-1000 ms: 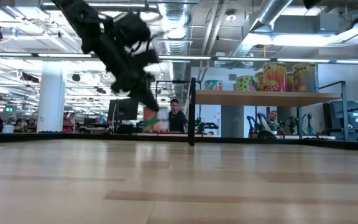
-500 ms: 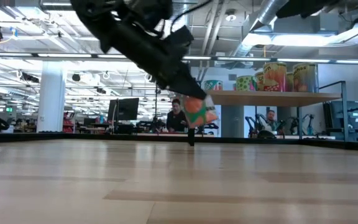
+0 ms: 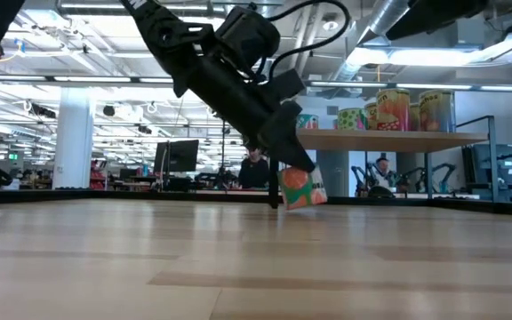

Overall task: Pick and place cans onto a shelf
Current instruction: Put the canned oranges on the shelf

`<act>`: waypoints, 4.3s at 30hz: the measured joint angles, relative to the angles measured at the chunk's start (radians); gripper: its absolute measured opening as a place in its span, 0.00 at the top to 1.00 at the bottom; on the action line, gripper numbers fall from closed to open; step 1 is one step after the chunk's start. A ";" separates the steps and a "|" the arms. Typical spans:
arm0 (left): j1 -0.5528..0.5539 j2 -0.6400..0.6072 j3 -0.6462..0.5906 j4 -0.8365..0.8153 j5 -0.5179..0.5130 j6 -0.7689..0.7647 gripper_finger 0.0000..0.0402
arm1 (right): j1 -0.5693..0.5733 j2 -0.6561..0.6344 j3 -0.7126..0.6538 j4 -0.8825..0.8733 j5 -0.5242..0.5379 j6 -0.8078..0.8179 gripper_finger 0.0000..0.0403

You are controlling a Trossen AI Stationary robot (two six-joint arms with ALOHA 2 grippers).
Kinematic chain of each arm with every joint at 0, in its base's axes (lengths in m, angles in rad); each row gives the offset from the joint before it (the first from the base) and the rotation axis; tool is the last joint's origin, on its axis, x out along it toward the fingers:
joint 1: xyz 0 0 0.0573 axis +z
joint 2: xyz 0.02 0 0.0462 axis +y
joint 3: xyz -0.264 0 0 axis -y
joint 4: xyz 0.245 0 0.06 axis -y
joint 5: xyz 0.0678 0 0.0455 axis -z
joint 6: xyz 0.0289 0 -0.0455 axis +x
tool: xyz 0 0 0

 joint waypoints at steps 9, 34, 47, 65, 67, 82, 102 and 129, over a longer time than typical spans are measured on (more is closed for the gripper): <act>0.000 0.000 0.000 0.002 0.031 0.024 0.84 | -0.002 0.001 -0.001 0.006 0.000 -0.001 0.96; -0.078 -0.362 -0.640 0.787 0.096 -0.027 0.99 | -0.232 0.279 0.062 0.142 -0.317 -0.002 0.83; -0.005 -0.517 -0.951 1.040 0.070 -0.063 1.00 | -0.396 0.585 0.245 0.011 -0.419 -0.208 0.52; 0.019 -0.548 -0.977 1.018 0.039 -0.062 1.00 | -0.463 0.756 0.351 -0.052 -0.345 -0.322 0.83; 0.019 -0.548 -0.977 1.015 0.039 -0.062 1.00 | -0.459 0.742 0.348 -0.059 -0.347 -0.333 0.85; 0.019 -0.548 -0.977 1.009 0.043 -0.060 1.00 | -0.488 0.746 0.349 -0.022 -0.363 -0.371 0.61; 0.019 -0.548 -0.976 1.014 0.068 -0.062 1.00 | -0.533 0.792 0.356 -0.059 -0.443 -0.389 0.78; 0.019 -0.547 -0.976 1.007 0.046 -0.069 1.00 | -0.838 0.667 0.867 -0.634 -0.480 -0.420 0.96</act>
